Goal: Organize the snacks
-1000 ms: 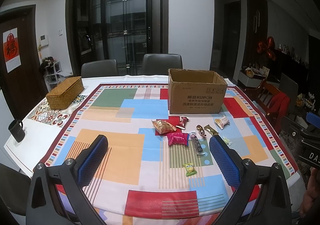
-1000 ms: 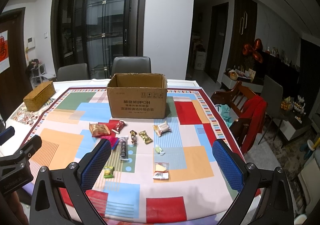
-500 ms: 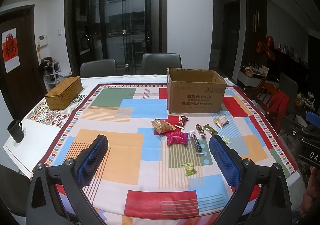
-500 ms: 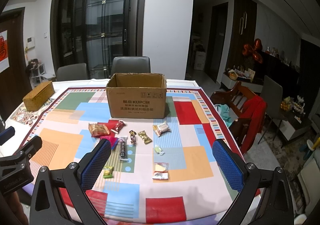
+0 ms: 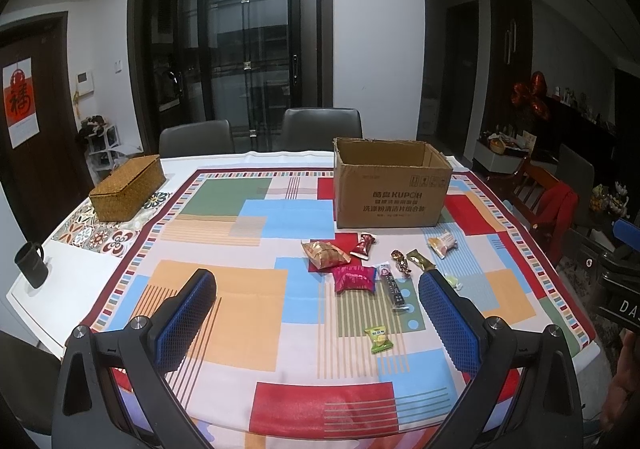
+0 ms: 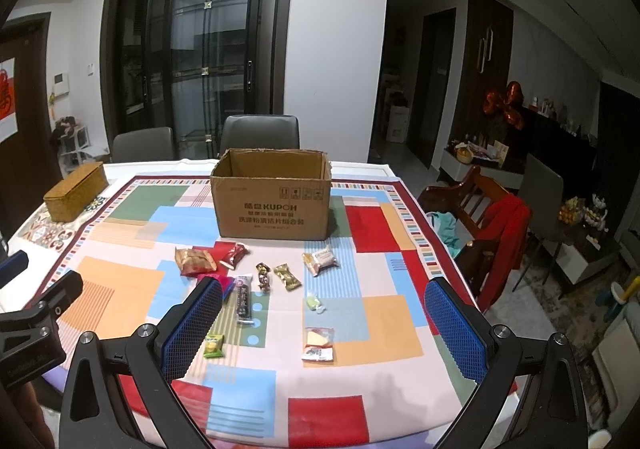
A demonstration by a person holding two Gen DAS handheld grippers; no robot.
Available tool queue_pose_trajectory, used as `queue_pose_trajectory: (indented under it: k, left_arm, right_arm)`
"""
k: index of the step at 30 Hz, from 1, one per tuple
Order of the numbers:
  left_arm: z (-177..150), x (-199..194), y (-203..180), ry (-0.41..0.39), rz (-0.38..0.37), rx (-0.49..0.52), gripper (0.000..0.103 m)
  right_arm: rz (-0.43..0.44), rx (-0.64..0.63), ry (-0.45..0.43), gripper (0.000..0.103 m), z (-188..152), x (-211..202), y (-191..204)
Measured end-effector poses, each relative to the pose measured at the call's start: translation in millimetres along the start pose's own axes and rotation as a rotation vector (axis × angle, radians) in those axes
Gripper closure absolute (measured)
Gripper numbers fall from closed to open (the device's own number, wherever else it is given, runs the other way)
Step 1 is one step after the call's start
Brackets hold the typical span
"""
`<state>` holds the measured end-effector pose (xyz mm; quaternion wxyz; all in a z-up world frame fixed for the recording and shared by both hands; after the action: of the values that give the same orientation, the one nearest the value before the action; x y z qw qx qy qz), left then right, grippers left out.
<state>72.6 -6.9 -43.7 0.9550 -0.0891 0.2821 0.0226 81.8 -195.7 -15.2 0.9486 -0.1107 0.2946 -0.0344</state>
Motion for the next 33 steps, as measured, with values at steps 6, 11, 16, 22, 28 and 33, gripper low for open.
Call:
queue_pose_trajectory:
  k: [6,11,16,22,28,33]
  left_arm:
    - [3,1,-2,-0.001,-0.001,0.002,0.000]
    - [4,0,-3,-0.001,-0.002,0.003,0.000]
    - [7,3,-3,0.004,-0.006,0.007,0.000]
    - [4,6,-3,0.008,-0.011,0.015,0.000]
    - [4,12,-5,0.009,-0.026,0.027,0.000]
    - [3,17,-6,0.009,-0.038,0.031,0.000]
  right_arm:
    - [0.000,-0.002,0.000,0.001,0,0,1]
    - [-0.001,0.000,0.000,0.001,1,-1,0]
    - [-0.001,0.000,0.002,0.001,1,-2,0]
    - [-0.002,0.001,0.004,0.001,2,-2,-2]
    - [-0.027,-0.011,-0.007,0.001,5,7,-8]
    - [-0.040,-0.038,-0.022,0.001,8,14,-5]
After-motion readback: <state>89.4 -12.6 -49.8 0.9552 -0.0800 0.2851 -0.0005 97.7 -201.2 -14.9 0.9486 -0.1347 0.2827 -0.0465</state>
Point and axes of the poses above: each gripper's, at about its wrist camera, not at the fingertips, and x roughly the way its jaws point, y to its left, z to its top, the point moved 9 cm from there along x, roughly the way its jaws point, and after that the axes turned 11 degrees about -x, right-handed, at the moved point
